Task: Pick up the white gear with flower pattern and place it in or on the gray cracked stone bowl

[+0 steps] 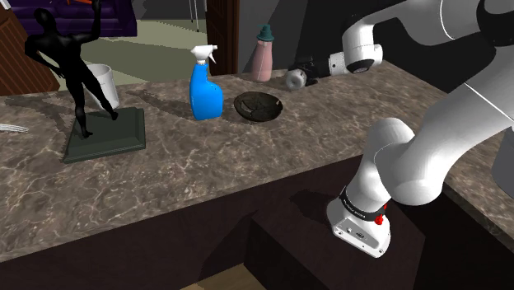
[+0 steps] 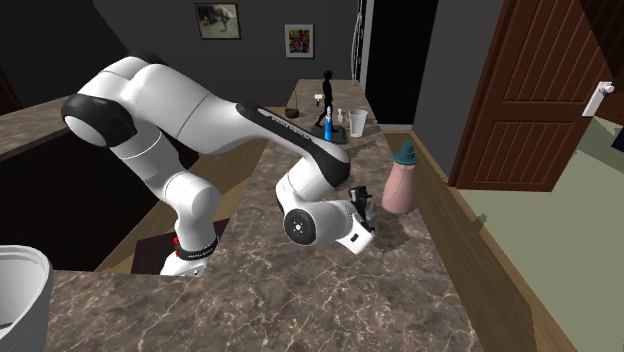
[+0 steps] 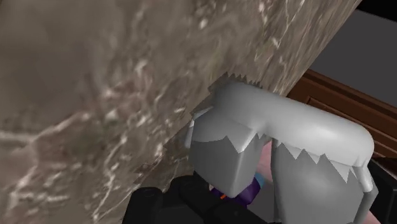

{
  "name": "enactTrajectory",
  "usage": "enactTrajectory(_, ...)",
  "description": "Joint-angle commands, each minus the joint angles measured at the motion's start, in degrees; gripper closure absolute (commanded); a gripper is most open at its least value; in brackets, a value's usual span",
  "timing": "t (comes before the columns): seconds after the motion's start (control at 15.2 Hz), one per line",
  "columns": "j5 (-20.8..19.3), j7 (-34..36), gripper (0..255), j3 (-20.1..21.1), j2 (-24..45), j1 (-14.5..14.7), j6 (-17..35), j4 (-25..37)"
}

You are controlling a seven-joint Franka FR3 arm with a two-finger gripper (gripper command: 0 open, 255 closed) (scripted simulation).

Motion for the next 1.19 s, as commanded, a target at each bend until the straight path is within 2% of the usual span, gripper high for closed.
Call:
enactTrajectory(0.0, -0.39, 0.7, 255, 0.11, 0.48, 0.61, -1.37, -0.52)
enactTrajectory(0.07, -0.87, 1.44, 255, 1.04, 0.25, -0.19, -1.33, -0.42)
enactTrajectory(0.13, -0.33, 1.04, 255, -0.11, 0.81, 1.02, -1.57, 0.0)
enactTrajectory(0.33, -0.61, 1.37, 255, 0.88, 0.4, 0.21, -1.27, -0.31)
enactTrajectory(0.53, 0.3, -0.81, 255, -0.63, 0.33, 1.01, -1.03, -1.5)
enactTrajectory(0.79, -2.49, 3.18, 255, 4.92, -1.26, -4.02, -0.89, -1.33)
enactTrajectory(1.12, -6.13, 8.25, 255, 10.27, -3.49, -8.63, -0.8, -0.87)
